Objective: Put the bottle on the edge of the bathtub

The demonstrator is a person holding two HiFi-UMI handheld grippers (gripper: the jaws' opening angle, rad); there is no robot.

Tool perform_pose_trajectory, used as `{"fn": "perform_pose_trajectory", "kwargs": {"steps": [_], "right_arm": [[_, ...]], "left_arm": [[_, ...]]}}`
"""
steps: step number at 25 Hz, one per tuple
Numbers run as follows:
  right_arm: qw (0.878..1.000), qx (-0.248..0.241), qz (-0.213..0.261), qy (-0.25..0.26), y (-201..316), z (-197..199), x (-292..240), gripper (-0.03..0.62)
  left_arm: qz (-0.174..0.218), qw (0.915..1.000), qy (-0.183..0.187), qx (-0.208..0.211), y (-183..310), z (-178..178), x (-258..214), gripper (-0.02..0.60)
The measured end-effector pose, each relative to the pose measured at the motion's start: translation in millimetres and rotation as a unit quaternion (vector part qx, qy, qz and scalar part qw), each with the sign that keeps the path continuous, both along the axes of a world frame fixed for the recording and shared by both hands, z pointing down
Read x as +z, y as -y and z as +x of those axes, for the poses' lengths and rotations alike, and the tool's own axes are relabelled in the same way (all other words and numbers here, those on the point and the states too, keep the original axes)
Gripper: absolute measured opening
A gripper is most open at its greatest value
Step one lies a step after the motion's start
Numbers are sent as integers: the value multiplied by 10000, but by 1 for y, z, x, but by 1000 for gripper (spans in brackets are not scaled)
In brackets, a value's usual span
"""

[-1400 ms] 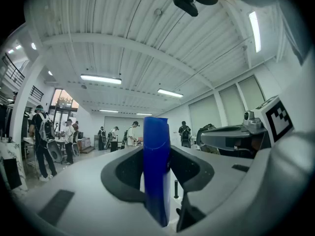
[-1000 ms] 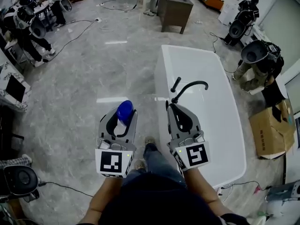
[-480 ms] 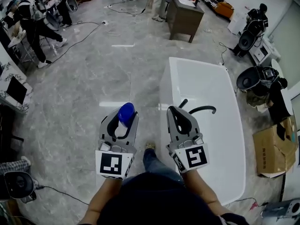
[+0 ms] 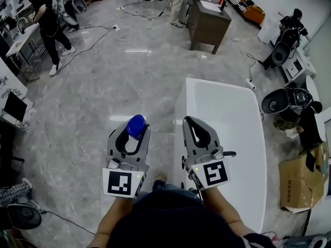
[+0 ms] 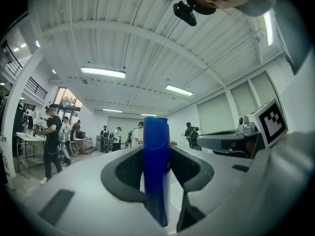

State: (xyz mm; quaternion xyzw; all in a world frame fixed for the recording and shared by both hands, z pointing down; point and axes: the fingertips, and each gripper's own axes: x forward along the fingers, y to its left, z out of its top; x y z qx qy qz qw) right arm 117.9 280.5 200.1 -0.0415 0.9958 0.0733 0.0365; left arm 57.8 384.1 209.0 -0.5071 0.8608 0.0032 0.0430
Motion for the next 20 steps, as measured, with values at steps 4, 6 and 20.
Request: {"fn": "perform_pose_trajectory", "kwargs": {"steps": [4,6,20], "right_arm": [[10000,48,4,-11,38,-23,6,28],[9999,97,-48,-47,50,-34,12,28],[9962,720,-187,-447,135,-126,44,28]], "left_arm": [[-4,10000,3,-5,35,-26,2,172],[-35,10000,-17,-8,46,-39,5,172],[-129,9994,-225,233,117,-158,30,172]]}}
